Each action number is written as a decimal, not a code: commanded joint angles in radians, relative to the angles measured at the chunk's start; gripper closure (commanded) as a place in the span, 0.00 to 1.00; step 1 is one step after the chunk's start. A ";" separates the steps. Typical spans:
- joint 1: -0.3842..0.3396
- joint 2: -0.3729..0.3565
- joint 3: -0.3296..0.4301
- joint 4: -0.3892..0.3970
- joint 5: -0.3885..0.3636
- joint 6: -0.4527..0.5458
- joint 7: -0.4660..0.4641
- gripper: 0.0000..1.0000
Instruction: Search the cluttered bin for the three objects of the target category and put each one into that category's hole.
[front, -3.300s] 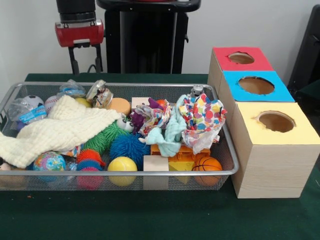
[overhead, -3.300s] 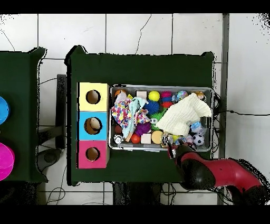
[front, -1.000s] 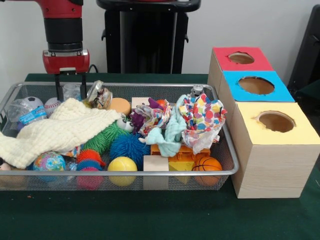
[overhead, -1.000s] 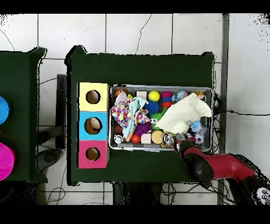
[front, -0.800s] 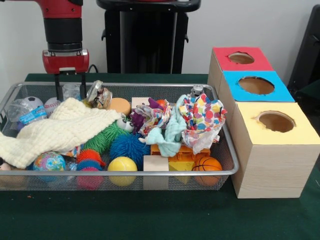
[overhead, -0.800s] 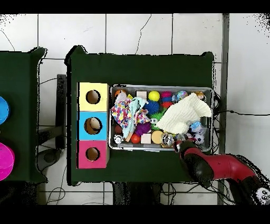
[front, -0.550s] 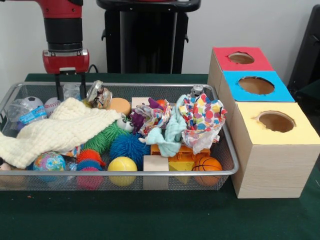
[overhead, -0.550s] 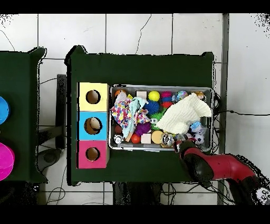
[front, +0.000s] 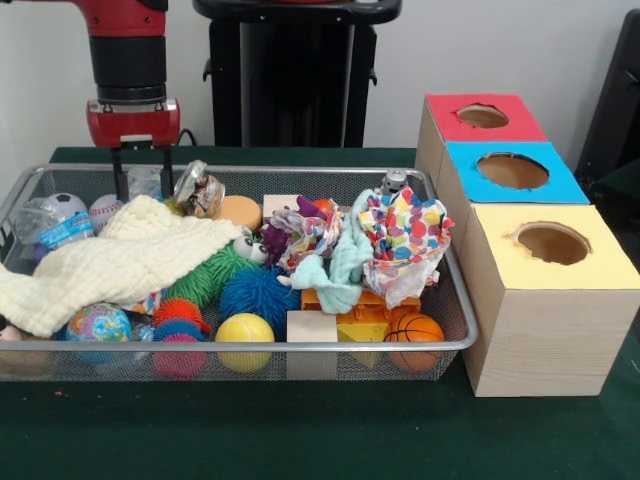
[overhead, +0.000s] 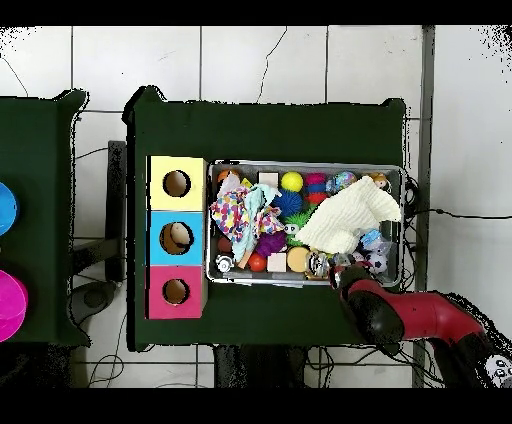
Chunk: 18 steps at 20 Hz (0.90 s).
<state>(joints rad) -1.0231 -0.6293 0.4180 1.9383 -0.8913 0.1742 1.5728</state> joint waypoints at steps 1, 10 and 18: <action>0.005 0.013 -0.017 -0.045 0.027 0.117 0.019 1.00; -0.032 -0.160 0.140 0.023 0.181 0.263 -0.109 1.00; -0.066 -0.179 0.233 0.041 0.242 0.284 -0.121 1.00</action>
<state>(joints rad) -1.0567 -0.7772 0.5070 1.9553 -0.7182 0.3537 1.5728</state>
